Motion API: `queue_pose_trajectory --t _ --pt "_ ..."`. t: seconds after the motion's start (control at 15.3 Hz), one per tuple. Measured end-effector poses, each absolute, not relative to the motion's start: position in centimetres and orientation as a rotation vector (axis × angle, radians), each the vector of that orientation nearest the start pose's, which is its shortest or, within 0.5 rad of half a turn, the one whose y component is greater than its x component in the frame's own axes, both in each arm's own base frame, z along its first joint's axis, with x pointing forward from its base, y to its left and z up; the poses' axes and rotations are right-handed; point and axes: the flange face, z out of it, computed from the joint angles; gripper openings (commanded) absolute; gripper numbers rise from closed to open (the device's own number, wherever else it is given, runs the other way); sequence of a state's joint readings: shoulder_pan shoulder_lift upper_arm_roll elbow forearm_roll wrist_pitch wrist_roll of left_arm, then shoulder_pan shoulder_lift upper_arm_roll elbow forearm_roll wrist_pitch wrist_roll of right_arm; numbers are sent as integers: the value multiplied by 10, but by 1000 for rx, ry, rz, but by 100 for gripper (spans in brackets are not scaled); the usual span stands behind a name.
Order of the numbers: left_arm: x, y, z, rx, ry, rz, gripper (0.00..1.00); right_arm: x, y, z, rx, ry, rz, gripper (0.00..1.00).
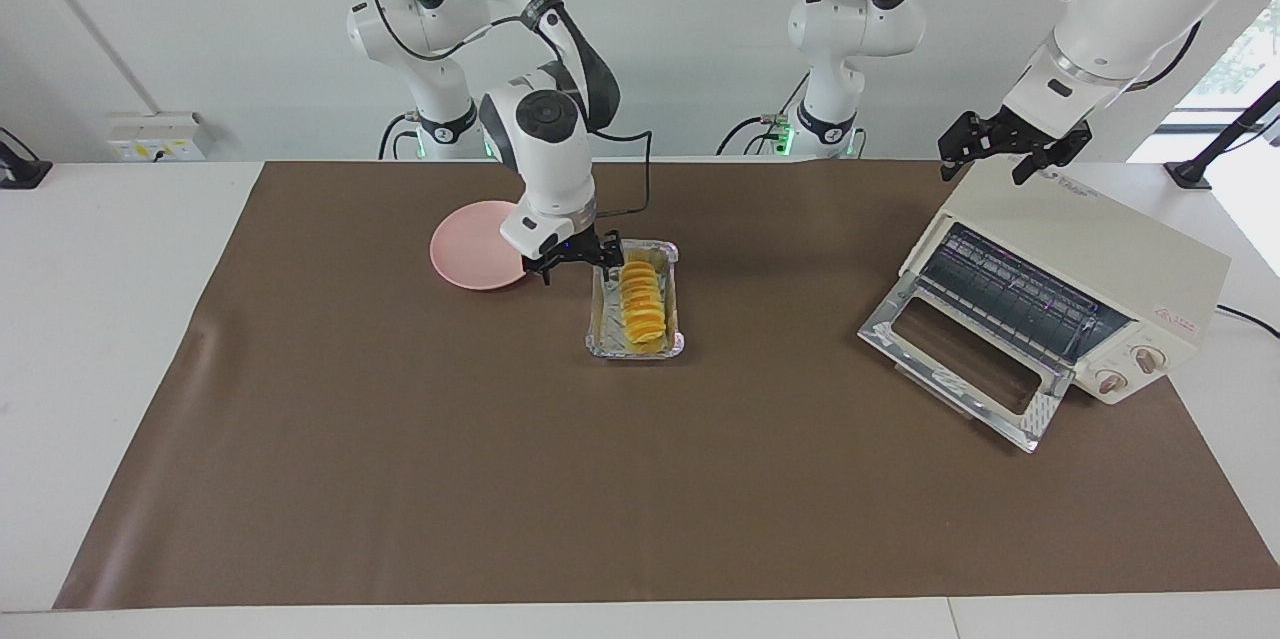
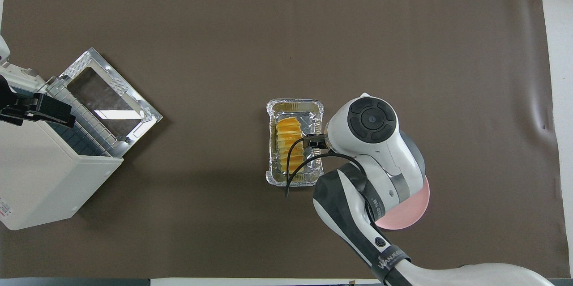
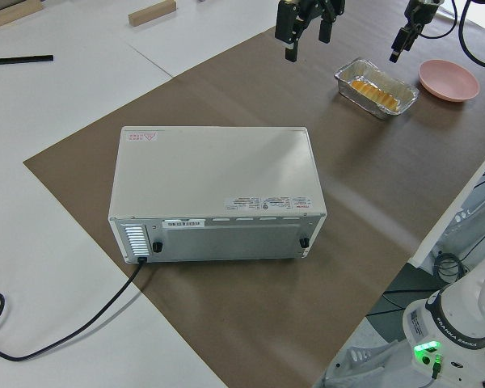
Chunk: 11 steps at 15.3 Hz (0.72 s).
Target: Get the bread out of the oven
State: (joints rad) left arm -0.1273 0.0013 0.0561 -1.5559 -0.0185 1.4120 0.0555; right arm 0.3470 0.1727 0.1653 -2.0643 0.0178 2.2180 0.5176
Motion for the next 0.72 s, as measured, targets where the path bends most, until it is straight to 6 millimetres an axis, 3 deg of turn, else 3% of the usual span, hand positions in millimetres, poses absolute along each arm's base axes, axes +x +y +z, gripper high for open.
queue_pose_trajectory --t 0.26,0.46,0.52,0.59,0.72 --pt "536 -40 618 -3144 201 229 100 498 281 319 -3108 105 65 100" --pt "536 -40 618 -3144 200 229 100 494 294 304 -3099 150 59 100" --pt "536 -40 618 -3144 200 229 100 492 299 301 -3097 160 59 94" --pt "536 -40 618 -3144 201 229 100 490 302 300 -3098 161 62 75" --pt "536 -40 618 -3144 202 229 100 489 302 299 -3099 162 66 0"
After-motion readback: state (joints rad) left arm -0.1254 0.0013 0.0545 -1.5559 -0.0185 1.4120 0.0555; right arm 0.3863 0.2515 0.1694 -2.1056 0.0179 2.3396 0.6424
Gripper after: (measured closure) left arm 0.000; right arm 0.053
